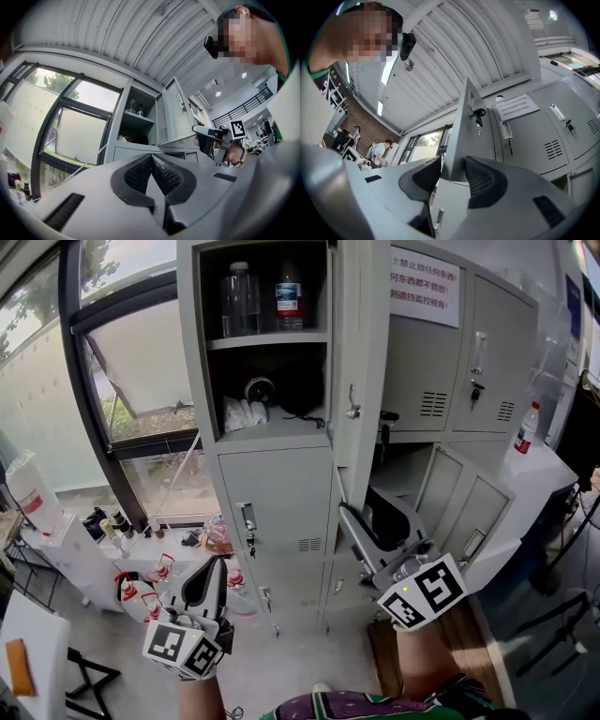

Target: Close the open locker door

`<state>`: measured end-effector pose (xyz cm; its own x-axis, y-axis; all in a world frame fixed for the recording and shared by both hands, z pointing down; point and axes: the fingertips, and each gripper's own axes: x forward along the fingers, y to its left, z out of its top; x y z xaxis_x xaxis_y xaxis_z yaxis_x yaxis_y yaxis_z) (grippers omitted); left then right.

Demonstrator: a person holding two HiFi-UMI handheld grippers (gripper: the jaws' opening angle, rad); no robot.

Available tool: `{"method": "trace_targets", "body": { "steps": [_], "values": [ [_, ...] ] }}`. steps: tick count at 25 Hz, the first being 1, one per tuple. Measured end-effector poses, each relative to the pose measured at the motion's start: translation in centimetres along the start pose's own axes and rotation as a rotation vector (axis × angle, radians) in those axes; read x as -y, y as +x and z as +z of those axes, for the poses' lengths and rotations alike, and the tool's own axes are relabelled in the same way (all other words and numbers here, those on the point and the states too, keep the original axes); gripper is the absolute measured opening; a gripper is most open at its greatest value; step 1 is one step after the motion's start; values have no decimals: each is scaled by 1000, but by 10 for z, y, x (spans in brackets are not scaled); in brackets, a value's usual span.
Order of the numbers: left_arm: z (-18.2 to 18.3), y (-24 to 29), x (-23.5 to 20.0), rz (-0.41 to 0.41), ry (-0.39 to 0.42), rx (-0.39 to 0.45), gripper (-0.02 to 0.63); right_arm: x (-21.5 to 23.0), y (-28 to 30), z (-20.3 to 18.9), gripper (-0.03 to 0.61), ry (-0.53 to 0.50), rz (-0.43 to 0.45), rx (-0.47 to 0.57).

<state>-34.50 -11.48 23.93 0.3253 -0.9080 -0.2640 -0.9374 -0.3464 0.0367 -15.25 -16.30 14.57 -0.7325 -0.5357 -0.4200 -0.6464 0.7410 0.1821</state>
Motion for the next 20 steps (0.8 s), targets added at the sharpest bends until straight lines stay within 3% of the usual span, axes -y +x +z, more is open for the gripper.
{"method": "trace_targets", "body": {
  "steps": [9,20],
  "values": [
    [6,-9,-12,45,8,8,21,-14,15,-4,154,-3,65,-8],
    [14,-36,-30,126,38,-1,21,-34,40,-10,169,-61,78,-9]
  ]
}}
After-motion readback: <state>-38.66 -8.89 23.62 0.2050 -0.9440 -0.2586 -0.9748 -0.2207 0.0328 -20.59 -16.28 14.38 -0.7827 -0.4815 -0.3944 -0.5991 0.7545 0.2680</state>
